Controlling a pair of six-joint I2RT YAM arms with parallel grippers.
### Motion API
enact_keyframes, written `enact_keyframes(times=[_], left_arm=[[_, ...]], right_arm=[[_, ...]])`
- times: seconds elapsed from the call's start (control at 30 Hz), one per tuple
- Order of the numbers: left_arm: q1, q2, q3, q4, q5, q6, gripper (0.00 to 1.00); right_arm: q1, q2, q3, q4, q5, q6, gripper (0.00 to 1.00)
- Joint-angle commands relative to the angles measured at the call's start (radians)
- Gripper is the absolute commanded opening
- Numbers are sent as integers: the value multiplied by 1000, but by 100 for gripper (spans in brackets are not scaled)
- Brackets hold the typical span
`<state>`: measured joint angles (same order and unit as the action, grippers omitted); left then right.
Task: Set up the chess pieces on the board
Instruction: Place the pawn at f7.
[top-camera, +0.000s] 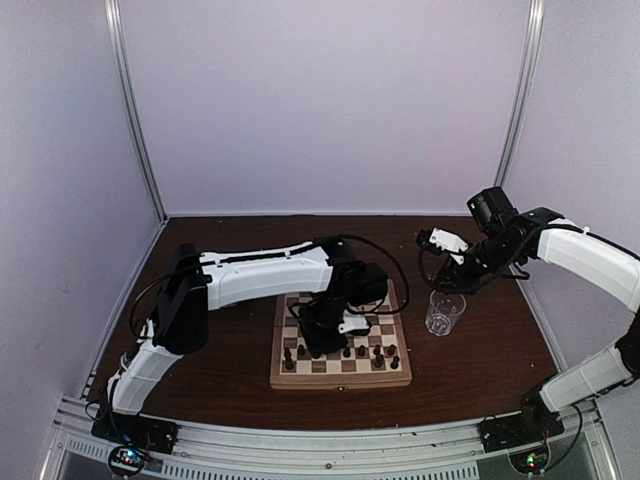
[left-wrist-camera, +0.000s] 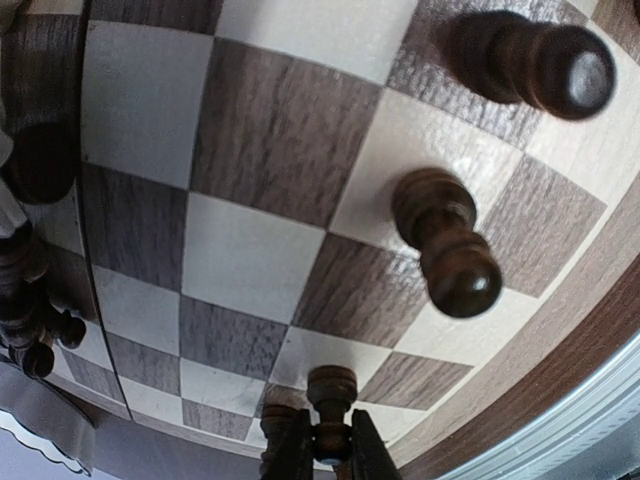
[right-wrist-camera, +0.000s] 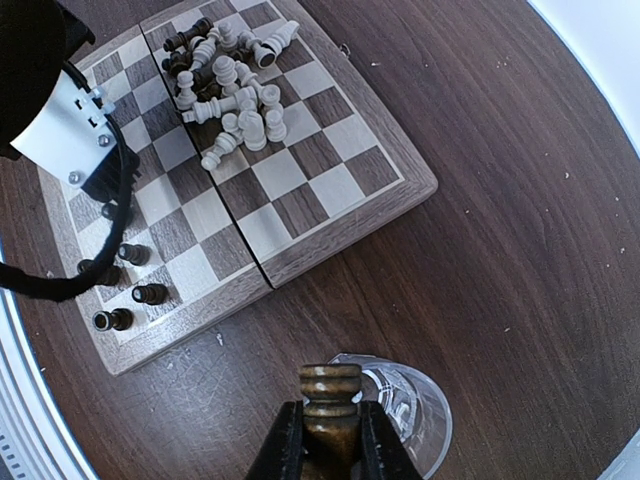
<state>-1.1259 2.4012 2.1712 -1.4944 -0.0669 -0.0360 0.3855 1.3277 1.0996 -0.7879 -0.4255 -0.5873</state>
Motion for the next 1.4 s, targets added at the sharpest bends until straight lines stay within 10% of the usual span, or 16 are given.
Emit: enact_keyframes(times=[0.0, 1.07, 1.37], left_arm=[[-4, 13, 33, -5, 18, 1, 12], [8, -115, 2, 39, 21, -32, 33], [102, -582, -400, 647, 259, -224, 39]], right_arm=[[-8, -9, -10, 13, -7, 4, 4], [-8, -25, 11, -14, -31, -2, 5], [41, 19, 147, -139, -148, -48, 7]])
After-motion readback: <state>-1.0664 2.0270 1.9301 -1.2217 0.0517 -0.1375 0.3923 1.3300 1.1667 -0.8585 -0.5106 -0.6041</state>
